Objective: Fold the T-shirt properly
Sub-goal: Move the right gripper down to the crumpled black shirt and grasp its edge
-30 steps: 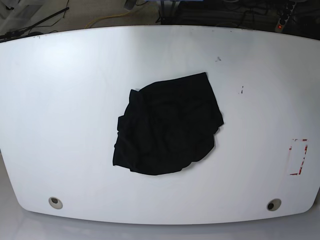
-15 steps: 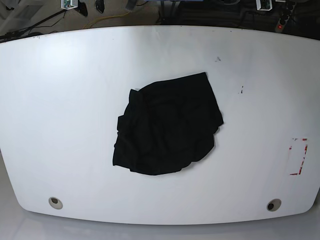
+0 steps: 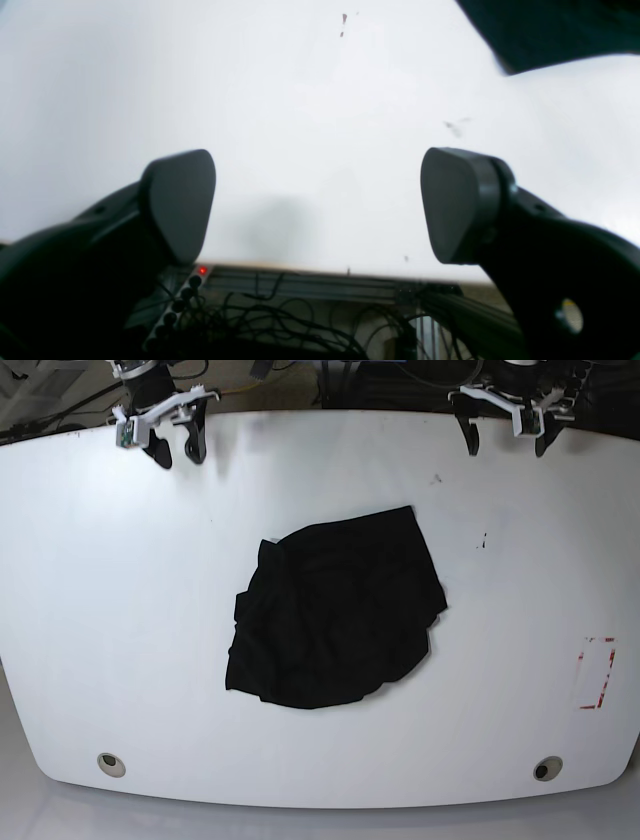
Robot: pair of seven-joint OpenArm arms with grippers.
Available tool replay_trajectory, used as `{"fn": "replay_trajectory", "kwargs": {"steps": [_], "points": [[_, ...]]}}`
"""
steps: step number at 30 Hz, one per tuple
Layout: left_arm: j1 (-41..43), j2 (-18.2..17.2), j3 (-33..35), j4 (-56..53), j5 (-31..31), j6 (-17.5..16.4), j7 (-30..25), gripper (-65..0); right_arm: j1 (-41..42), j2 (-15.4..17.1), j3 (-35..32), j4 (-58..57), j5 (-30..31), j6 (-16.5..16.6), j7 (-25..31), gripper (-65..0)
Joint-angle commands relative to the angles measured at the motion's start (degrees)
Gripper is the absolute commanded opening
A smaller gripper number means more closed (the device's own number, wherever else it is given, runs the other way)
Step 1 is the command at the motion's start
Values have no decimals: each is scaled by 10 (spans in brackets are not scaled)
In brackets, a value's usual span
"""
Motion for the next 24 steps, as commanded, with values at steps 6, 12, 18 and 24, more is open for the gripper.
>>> {"fn": "replay_trajectory", "kwargs": {"steps": [6, 12, 18, 24], "points": [[-65, 1, -1, 9, 1, 1, 63, -29, 98, 8, 7, 11, 61, 8, -107, -281], [-93, 1, -2, 9, 1, 1, 97, -31, 204, 8, 8, 11, 124, 8, -231, -184], [-102, 3, -5, 9, 1, 1, 125, -31, 308, 3, 5, -2, 176, 26, -343, -184], [-105, 1, -5, 8, 2, 1, 125, -31, 369, 6, -20, -74, 178, 26, -354, -184]]}}
